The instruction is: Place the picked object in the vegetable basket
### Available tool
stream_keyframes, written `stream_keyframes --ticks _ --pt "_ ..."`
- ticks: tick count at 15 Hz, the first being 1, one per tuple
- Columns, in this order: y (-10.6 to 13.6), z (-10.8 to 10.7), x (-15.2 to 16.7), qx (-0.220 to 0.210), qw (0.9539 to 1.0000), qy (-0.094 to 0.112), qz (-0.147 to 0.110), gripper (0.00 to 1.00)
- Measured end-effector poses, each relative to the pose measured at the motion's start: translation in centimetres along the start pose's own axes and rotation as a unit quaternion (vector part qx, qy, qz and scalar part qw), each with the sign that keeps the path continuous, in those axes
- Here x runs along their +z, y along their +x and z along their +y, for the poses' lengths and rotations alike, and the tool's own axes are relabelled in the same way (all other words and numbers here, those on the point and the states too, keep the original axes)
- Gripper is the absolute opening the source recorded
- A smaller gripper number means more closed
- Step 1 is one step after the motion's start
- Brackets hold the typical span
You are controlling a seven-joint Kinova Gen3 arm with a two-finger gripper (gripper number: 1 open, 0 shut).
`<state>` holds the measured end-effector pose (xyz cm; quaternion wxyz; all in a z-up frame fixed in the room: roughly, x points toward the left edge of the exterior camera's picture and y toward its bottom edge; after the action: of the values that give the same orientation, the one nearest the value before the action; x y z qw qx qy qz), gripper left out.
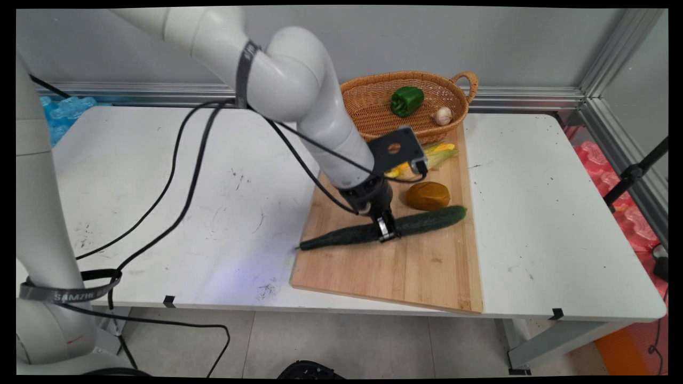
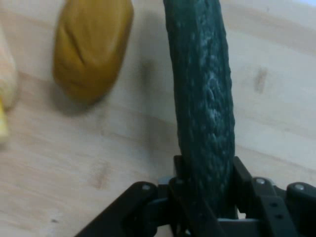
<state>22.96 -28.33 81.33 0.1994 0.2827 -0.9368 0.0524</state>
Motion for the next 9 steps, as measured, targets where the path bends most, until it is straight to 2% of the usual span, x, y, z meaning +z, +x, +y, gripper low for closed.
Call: stream_keyframes --ticks 5,9 --pt "0.7 -1.5 -4.7 0.014 0.9997 0.006 0.017 0.00" --pt "1.3 -4.0 -8.9 0.021 0.9988 0.023 0.037 0.00"
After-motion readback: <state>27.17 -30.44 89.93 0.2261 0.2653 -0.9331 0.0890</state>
